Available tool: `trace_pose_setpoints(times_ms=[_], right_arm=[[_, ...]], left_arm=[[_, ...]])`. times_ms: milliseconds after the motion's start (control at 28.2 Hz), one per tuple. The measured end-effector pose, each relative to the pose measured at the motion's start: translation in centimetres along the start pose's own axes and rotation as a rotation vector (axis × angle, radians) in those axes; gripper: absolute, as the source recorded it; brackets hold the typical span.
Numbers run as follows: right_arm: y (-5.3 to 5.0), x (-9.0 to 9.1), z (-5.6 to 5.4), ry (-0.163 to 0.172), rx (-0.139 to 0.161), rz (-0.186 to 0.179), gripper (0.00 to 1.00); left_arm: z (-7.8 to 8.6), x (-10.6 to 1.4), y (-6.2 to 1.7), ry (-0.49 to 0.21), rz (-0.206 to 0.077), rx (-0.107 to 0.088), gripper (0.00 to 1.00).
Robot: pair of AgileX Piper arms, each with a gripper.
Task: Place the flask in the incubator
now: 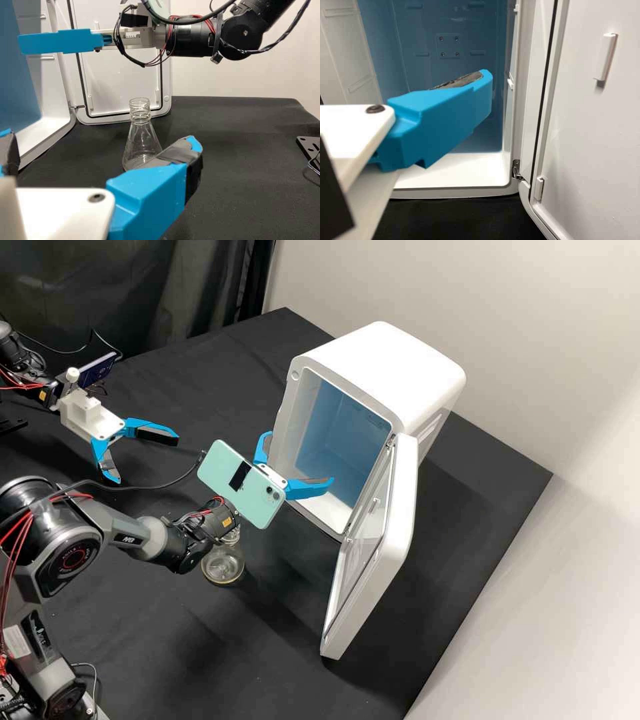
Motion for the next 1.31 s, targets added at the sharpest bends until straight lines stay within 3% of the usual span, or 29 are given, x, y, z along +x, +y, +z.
trace_pose_setpoints(times_ms=[496,815,993,1312], right_arm=[[0.0,-0.1,0.0,0.007,0.004,0.006,1.0],[-0.1,-2.6,1.0,0.024,-0.006,0.03,1.0],[-0.3,-4.5,1.9,0.023,0.007,0.038,1.0],[-1.0,-7.3,2.1,0.028,-0.009,0.006,1.0]], left_arm=[[0.1,0.0,-0.06,-0.003,-0.003,-0.001,1.0],[0.2,0.1,-0.08,-0.006,-0.002,-0.002,1.0],[0.4,0.2,-0.11,-0.013,-0.003,-0.003,1.0],[0.8,0.3,-0.17,-0.026,-0.005,-0.003,1.0]])
